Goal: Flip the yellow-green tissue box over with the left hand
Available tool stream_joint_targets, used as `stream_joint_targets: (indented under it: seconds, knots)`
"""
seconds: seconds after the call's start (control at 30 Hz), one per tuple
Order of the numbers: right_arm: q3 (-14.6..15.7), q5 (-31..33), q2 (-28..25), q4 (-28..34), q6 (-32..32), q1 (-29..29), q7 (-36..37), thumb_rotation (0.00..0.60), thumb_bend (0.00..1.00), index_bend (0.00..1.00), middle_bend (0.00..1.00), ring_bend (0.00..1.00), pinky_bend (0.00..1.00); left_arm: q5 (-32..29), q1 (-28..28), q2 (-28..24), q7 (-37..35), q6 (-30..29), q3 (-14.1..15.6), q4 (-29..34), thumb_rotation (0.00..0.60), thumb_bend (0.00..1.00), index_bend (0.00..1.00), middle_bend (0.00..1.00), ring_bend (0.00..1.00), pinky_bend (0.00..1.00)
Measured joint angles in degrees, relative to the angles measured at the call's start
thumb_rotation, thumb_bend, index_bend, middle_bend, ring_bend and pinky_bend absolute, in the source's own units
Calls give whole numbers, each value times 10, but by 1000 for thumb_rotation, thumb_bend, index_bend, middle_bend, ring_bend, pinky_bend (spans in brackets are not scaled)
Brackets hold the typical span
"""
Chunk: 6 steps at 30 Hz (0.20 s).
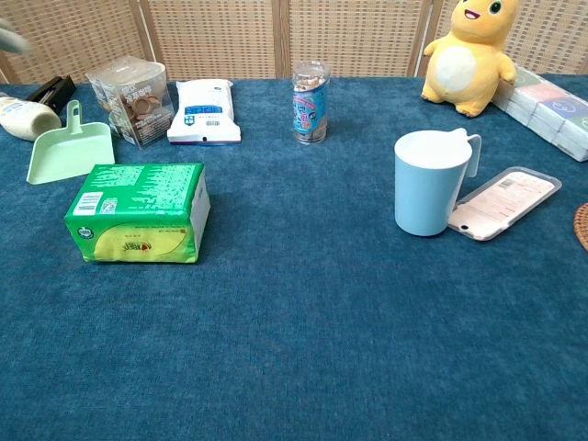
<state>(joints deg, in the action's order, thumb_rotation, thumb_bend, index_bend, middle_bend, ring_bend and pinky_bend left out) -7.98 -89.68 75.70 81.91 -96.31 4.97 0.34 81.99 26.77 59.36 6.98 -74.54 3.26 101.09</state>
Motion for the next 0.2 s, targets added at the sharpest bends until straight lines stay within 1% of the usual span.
stream_joint_targets:
  seconds: [0.07, 0.2]
  knots:
    - [1, 6, -5, 11, 8, -1, -18, 600, 0, 7, 0, 0, 0, 7, -26, -5, 1, -28, 8, 0, 600, 46, 92, 0, 0, 0]
    - [5, 15, -16, 24, 27, -1, -31, 600, 0, 0, 0, 0, 0, 16, -70, -7, -17, -68, 23, -6, 600, 46, 91, 0, 0, 0]
